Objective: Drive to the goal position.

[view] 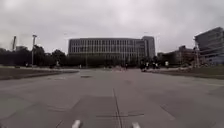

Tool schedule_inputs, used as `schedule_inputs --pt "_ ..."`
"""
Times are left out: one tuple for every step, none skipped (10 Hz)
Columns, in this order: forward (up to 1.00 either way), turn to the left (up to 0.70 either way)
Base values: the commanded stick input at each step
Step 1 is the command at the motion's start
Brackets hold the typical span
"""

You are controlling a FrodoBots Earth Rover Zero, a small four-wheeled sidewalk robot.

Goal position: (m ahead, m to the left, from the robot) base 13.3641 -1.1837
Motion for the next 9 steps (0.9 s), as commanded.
schedule_inputs --pt "1.0 -0.02" --pt "1.0 -0.21" --pt "1.0 0.0" --pt "1.0 0.0" --pt "1.0 0.0" --pt "1.0 0.0" --pt "1.0 0.0" --pt "1.0 0.0" --pt "1.0 0.0"
